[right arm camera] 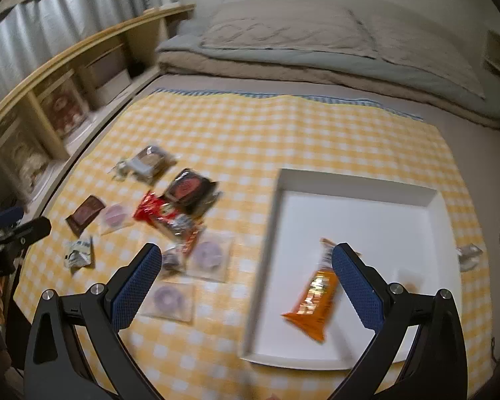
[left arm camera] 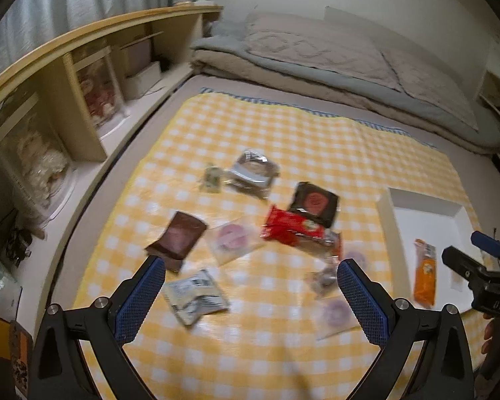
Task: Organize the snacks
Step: 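Move both tools back over the remaining snacks on the mat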
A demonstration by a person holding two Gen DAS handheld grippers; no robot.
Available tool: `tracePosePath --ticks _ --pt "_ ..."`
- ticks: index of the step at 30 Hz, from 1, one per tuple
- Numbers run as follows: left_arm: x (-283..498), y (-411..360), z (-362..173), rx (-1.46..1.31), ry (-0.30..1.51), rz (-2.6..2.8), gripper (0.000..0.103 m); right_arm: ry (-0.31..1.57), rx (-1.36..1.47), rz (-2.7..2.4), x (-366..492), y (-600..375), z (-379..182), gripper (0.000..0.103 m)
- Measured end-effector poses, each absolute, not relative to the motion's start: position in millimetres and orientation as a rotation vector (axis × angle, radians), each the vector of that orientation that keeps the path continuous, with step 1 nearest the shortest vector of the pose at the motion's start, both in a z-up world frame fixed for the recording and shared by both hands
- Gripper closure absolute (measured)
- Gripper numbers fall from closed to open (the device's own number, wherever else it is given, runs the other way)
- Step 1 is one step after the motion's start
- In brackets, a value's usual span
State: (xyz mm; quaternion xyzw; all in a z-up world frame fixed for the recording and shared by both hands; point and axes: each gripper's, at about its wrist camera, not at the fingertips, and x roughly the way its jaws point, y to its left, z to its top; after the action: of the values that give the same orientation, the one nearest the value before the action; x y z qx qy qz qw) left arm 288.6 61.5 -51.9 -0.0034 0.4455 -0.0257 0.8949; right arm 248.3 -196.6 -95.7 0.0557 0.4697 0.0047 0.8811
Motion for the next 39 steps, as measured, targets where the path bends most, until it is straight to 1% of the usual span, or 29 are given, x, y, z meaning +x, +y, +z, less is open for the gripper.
tracePosePath --ticks 9,19,23,26,31,34,36,39 --pt "309 121 -88 -0.025 0.985 0.051 0.0 1.058 0.03 0.115 253 -144 -123 0.0" --pt "356 150 -140 -0.001 1.092 0.138 0.0 1.159 -0.089 0.286 248 -102 -153 0.0" --pt "374 154 -164 0.021 1.131 0.17 0.0 1.183 -0.124 0.289 249 -99 -165 0.0" --pt "386 165 -180 0.033 1.153 0.227 0.0 1.223 -0.088 0.294 256 -106 -173 0.0" --pt "392 179 -201 0.014 1.202 0.253 0.0 1.289 -0.032 0.295 270 -119 -184 0.0" --pt "390 177 -206 0.044 1.228 0.229 0.0 1.3 -0.049 0.273 281 -124 -192 0.0" --pt "386 173 -208 0.06 1.243 0.194 0.0 1.298 -0.076 0.256 288 -125 -196 0.004" --pt "381 163 -211 0.1 1.263 0.133 0.0 1.307 -0.127 0.237 297 -122 -206 0.005"
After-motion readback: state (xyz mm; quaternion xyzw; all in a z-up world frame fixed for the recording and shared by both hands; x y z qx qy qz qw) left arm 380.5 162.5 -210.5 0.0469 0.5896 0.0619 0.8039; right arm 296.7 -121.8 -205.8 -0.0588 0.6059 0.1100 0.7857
